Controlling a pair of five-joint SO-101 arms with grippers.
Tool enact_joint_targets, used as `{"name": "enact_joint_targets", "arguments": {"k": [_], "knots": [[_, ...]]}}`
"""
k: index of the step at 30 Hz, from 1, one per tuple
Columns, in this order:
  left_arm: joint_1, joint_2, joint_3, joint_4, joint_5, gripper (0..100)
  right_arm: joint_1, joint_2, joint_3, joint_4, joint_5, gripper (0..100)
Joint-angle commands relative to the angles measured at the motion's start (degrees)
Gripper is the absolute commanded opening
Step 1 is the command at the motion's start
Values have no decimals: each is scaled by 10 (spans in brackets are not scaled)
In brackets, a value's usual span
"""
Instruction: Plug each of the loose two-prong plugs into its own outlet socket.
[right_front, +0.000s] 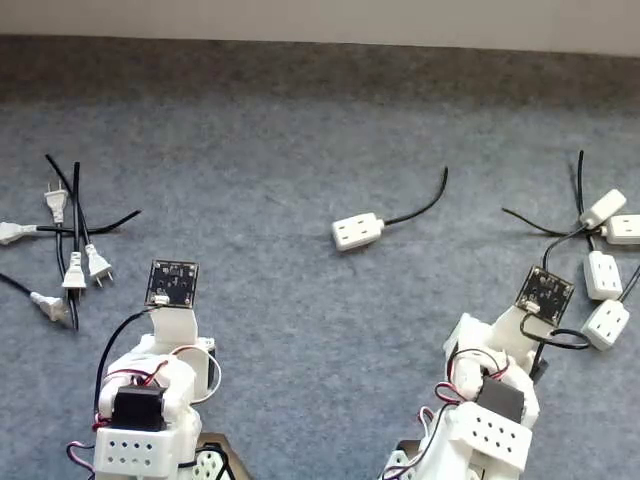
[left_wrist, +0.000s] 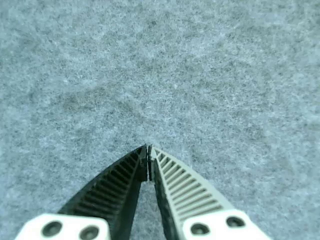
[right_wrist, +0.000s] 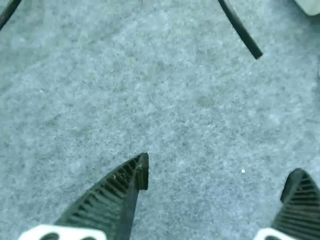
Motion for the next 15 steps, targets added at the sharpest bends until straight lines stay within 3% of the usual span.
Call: {"name": "enact_joint_targets", "arguments": {"k": [1, 3, 7, 12, 15], "knots": [[-1, -3, 2, -21, -6, 31, 2, -6, 7, -7, 6, 399], [-13, -3, -21, -40, -14, 31, 2, -7, 12, -7, 6, 399], [-131, -3, -115, -77, -168, 67, 2, -9, 23, -7, 6, 399], [-241, -3, -210, -86, -141, 255, 1, -10, 22, -7, 6, 399], [-269, 11, -220, -115, -141, 271, 1, -10, 22, -7, 6, 399]]}}
